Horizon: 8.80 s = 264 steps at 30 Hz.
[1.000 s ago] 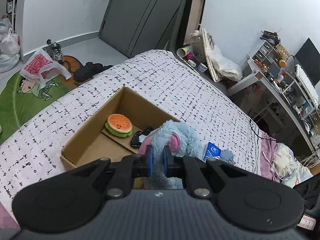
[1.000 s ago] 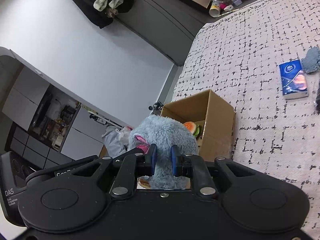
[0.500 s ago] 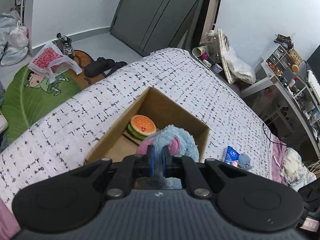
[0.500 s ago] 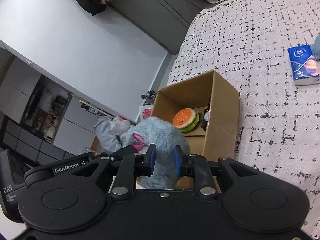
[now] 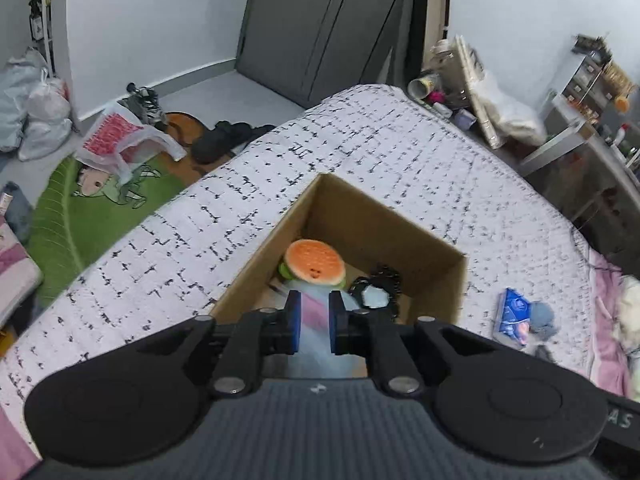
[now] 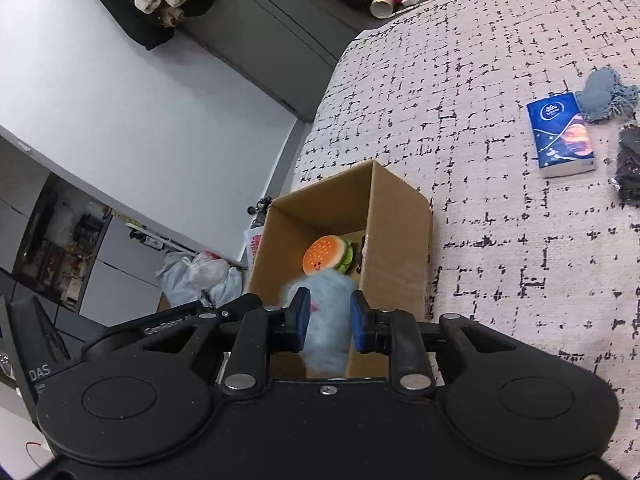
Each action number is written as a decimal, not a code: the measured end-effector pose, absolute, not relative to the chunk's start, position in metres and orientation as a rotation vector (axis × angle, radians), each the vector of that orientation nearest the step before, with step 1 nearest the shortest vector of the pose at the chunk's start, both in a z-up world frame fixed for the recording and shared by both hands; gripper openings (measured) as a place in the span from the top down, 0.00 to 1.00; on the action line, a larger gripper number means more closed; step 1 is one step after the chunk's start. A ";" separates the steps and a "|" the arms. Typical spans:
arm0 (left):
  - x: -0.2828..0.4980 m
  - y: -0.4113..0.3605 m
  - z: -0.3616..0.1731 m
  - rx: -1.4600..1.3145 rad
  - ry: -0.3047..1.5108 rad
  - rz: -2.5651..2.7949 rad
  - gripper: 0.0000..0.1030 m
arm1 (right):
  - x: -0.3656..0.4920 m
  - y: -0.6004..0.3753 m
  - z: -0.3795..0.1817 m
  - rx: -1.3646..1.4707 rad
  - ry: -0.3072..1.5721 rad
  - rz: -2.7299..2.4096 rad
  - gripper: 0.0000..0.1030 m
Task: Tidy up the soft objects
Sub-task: 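Lower the grey plush into the box and open both tools, then move the left tool to the white bagged item while the right tool moves to the black bag, then grasp the clear bag with white fluff with the left tool while the right tool grasps the black bag, then carry the white bag with the left tool while the right tool carries the black bag to the box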
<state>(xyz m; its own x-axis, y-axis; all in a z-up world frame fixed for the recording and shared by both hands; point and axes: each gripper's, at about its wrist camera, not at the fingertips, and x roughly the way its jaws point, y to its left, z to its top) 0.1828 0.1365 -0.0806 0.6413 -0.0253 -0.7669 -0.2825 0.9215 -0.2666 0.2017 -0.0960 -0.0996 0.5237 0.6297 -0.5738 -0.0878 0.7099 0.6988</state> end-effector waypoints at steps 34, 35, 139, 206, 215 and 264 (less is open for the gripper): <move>0.149 0.080 -0.013 -0.297 0.819 0.132 0.01 | 0.175 -0.166 -0.019 0.430 0.840 0.339 0.12; 0.148 0.078 -0.012 -0.305 0.816 0.131 0.01 | 0.174 -0.171 -0.018 0.437 0.843 0.331 0.11; 0.220 -0.116 -0.167 -0.503 1.218 -0.175 0.58 | 0.250 -0.322 -0.174 1.040 1.127 -0.041 0.63; 0.160 0.018 -0.020 -0.454 0.886 -0.006 0.58 | 0.194 -0.244 -0.041 0.780 0.712 0.414 1.00; 0.157 0.051 -0.012 -0.458 0.864 0.032 0.58 | 0.191 -0.221 -0.032 0.739 0.686 0.463 1.00; 0.157 0.159 -0.070 -0.507 1.007 0.142 0.45 | 0.196 -0.075 -0.060 0.562 0.848 0.605 0.87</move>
<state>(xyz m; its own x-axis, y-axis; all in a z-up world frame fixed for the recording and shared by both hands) 0.1570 0.1587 -0.0701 0.5358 -0.1160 -0.8363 -0.3419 0.8759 -0.3405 0.1955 -0.0753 -0.0598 0.5175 0.6850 -0.5127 -0.2616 0.6972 0.6675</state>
